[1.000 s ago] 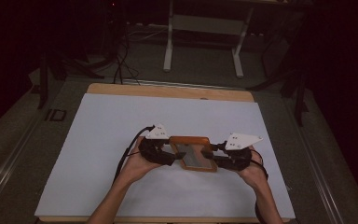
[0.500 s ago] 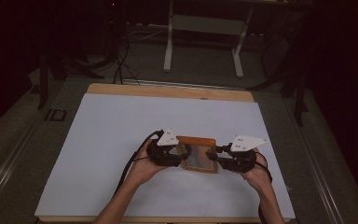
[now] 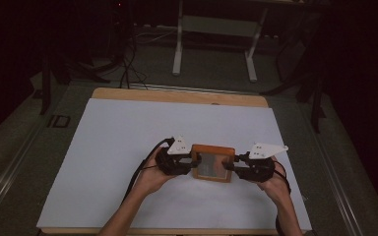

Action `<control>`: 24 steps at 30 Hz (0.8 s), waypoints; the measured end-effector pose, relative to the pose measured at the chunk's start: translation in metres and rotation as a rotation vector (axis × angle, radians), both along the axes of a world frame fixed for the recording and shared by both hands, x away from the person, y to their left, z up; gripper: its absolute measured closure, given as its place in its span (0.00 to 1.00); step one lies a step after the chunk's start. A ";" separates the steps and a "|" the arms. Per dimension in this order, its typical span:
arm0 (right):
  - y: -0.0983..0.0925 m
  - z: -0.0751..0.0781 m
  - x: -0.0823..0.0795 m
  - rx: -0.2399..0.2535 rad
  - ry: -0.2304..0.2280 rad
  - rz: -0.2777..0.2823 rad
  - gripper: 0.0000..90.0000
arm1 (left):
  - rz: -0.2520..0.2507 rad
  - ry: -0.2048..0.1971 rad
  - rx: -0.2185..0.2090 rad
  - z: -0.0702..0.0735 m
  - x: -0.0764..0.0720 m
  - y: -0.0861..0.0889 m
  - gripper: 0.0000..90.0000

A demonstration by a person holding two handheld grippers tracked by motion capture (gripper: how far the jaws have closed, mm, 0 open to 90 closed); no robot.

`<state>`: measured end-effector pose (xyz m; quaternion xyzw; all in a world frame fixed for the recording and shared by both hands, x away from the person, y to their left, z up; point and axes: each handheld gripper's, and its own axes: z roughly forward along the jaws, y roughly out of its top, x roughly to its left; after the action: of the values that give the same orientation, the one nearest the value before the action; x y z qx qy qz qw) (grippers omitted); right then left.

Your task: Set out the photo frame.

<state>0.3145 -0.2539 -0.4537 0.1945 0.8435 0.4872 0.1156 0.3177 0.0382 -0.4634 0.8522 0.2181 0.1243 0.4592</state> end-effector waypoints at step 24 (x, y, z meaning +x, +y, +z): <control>0.044 0.003 0.018 0.048 0.042 0.056 0.69 | 0.043 0.018 -0.020 0.014 -0.005 0.049 0.73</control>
<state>0.3326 -0.2100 -0.4505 0.1838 0.8389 0.5061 0.0794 0.3122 0.0877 -0.4493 0.8438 0.2416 0.1240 0.4629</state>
